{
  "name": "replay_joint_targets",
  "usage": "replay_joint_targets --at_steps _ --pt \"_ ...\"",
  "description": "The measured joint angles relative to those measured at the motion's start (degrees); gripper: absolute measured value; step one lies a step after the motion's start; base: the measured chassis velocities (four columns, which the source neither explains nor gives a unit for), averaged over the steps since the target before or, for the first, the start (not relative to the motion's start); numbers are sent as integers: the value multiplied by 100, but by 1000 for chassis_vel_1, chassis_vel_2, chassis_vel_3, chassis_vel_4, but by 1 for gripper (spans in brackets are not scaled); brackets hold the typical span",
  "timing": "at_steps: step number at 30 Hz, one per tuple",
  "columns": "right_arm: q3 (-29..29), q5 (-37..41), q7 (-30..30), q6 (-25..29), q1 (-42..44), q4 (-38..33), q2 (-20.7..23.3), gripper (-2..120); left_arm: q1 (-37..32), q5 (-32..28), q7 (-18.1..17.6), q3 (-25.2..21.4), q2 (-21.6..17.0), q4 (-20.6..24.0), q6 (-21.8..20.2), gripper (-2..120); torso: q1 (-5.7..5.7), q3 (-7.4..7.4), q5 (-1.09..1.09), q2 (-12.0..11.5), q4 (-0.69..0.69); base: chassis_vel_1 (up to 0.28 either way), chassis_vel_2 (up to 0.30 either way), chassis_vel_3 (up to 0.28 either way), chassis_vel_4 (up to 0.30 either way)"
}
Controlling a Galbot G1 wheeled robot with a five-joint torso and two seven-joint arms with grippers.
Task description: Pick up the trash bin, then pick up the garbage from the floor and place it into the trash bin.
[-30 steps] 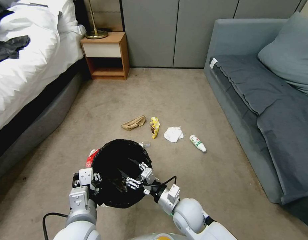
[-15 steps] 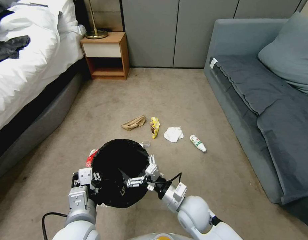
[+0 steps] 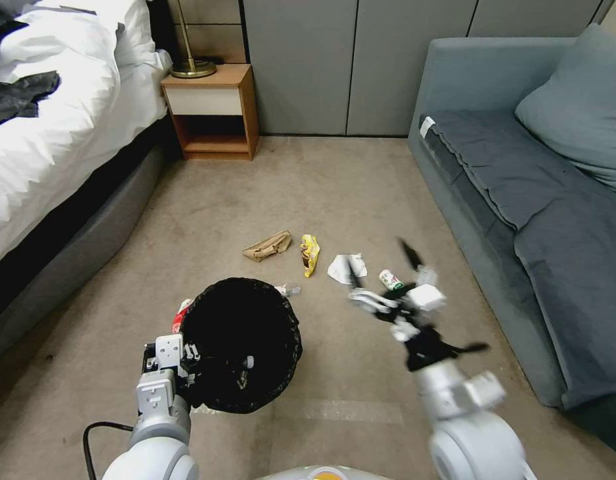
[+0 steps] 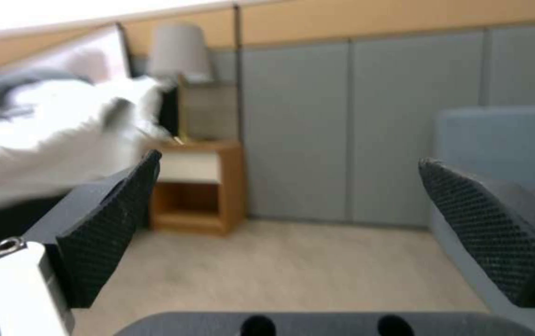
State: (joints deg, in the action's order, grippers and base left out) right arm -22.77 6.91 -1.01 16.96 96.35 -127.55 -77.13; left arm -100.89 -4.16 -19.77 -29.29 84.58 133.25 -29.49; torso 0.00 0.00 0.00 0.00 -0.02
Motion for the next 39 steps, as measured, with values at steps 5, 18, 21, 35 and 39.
replay_joint_targets --at_steps 5,18,21,35,39 --pt "-337 1 -1 348 206 360 -66 100 -6 -2 2 19 -6 18 0 1 0 0 1 0 2 0 0 0 0" --pt "-436 -74 -45 620 228 921 -280 100 -109 40 2 23 -1 120 8 1 0 0 0 0 2 0 0 0 0" --pt "-463 -76 -41 623 203 944 -274 100 -118 57 2 29 10 120 15 1 0 0 0 0 2 0 0 0 0" --pt "-545 -31 -33 613 90 985 -265 100 -138 47 2 63 23 138 18 1 -1 0 0 0 2 -46 47 42 -42" --pt "-551 -24 -22 603 82 984 -257 100 -128 48 6 82 29 138 17 1 0 0 -1 0 1 -193 187 185 -184"
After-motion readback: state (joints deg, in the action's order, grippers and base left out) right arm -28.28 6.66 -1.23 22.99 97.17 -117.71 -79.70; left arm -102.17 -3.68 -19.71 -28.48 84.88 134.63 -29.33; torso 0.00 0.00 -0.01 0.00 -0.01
